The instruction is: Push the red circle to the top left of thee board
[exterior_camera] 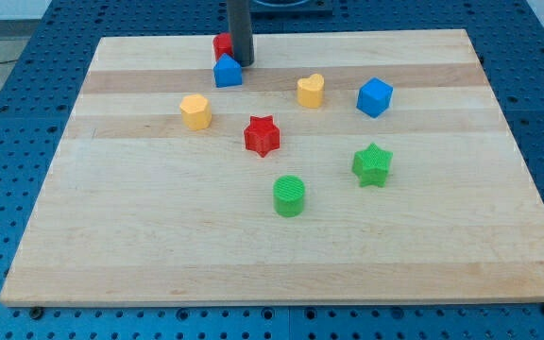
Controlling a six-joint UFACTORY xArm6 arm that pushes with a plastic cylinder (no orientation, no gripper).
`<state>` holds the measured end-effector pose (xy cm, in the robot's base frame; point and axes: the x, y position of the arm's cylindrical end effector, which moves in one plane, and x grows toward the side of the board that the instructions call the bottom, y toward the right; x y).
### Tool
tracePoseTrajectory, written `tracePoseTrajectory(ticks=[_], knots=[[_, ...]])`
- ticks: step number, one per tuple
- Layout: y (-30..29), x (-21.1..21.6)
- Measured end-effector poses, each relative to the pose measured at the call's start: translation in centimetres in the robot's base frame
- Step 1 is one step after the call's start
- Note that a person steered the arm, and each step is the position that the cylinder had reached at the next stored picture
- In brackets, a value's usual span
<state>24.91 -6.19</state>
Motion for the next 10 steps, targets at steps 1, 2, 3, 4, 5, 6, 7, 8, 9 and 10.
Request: tracePoseTrajectory(ticks=[1, 2, 3, 4, 5, 6, 7, 8, 9, 10], knots=[[0.1, -1.7], [0.1, -2.9], [-0.7, -3.4], [-3.9, -3.4], [-7.6, -2.3], [-9.4, 0.2], [-12.4, 1.1], [-14.1, 1.9], [-15.7, 3.1], [-16.3, 2.8]])
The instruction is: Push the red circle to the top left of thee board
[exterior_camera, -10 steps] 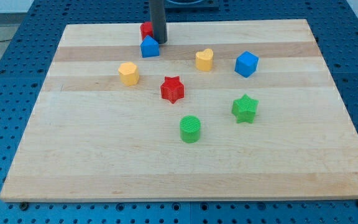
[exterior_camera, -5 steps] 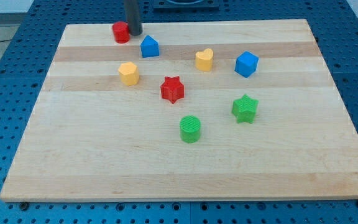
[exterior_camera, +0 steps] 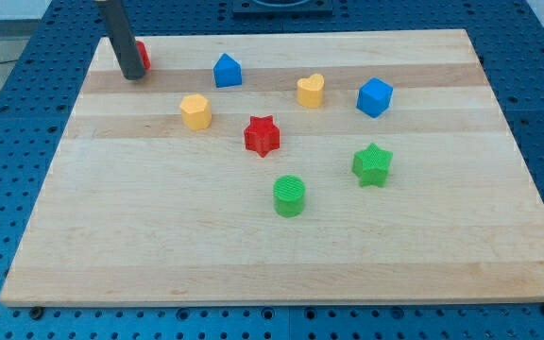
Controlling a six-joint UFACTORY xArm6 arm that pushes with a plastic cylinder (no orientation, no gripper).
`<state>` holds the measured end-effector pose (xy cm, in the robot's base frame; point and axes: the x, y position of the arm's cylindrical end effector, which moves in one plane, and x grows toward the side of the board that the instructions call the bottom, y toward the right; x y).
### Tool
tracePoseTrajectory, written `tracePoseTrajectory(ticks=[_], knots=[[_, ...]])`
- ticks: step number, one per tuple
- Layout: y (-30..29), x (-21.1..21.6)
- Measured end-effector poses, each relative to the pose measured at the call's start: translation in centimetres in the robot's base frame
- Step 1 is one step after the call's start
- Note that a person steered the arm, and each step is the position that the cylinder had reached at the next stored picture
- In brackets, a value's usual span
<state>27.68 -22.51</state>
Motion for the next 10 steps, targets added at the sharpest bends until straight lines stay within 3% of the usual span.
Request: tracePoseTrajectory(ticks=[6, 9, 10], knots=[[0.3, -5.1], [3.5, -6.7], [2.8, -2.5]])
